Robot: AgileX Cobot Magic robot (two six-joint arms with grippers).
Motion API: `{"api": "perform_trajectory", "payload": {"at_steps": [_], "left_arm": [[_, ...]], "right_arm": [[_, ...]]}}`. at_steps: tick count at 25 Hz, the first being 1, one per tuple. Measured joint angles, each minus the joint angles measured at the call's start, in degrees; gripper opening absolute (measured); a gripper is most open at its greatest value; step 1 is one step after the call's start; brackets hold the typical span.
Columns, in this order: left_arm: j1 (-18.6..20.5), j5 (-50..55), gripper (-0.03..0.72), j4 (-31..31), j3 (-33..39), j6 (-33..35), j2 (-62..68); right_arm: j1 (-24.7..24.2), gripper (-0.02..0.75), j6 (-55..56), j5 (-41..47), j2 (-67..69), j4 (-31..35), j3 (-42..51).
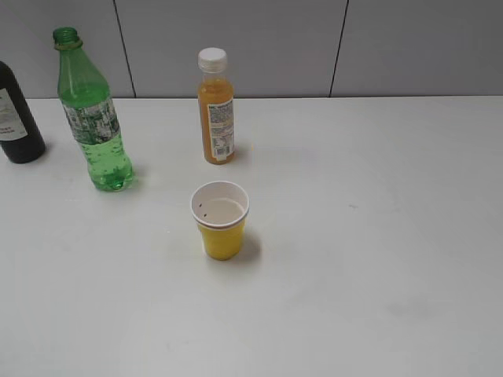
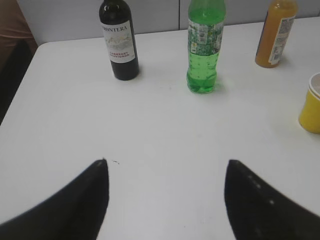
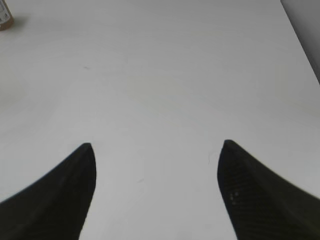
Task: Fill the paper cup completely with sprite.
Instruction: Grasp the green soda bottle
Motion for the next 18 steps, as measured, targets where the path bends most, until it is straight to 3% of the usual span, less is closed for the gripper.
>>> {"api": "perform_trajectory", "payload": {"at_steps": [18], "left_arm": [[0.0,0.0,0.552,0.0,0.0,0.0,0.0]], "right_arm": [[-1.39,0.585,0.31,0.41,-2.14,-0.05,0.26]]}}
